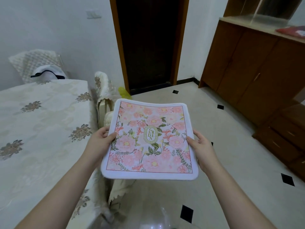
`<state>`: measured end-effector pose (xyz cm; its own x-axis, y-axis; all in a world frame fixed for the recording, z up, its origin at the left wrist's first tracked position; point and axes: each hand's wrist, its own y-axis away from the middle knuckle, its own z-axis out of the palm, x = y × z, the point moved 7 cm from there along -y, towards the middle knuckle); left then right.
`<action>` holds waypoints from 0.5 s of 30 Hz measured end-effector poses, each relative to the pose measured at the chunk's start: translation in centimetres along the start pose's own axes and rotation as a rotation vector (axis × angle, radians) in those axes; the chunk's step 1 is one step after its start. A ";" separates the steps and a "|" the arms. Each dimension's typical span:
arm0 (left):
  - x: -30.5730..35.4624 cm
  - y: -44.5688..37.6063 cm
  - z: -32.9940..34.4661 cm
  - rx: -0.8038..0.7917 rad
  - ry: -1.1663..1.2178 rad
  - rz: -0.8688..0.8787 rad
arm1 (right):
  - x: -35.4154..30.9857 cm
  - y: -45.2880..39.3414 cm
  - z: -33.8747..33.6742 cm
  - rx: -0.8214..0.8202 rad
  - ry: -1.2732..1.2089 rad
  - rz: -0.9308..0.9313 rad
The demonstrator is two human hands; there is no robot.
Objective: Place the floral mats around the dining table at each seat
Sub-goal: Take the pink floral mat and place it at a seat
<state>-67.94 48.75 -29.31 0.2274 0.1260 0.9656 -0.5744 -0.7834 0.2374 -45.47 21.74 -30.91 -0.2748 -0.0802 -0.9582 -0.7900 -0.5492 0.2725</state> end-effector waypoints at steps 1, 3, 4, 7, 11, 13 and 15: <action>0.2 -0.5 0.3 0.020 0.004 -0.007 | -0.3 -1.1 -0.1 -0.025 -0.009 0.006; 0.5 -1.3 0.7 0.059 -0.004 -0.012 | -1.1 -3.2 -0.1 -0.082 -0.021 0.016; 0.6 -1.6 0.9 0.078 -0.009 -0.011 | -1.4 -4.2 0.0 -0.104 -0.018 0.020; 0.7 -2.3 1.1 0.138 0.006 -0.012 | -2.3 -7.1 0.4 -0.162 0.000 0.031; 0.4 -3.3 0.2 0.235 0.034 -0.030 | -3.1 -10.4 2.1 -0.243 0.028 0.041; 0.3 -3.8 -0.4 0.283 0.033 -0.031 | -3.5 -12.0 3.4 -0.286 0.048 0.040; 0.0 -4.3 -1.1 0.316 0.042 -0.037 | -3.7 -13.6 5.0 -0.320 0.071 0.040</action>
<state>-66.32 52.84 -30.20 0.2068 0.1777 0.9621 -0.2923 -0.9272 0.2341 -36.43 33.70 -30.61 -0.2547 -0.1587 -0.9539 -0.5638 -0.7770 0.2798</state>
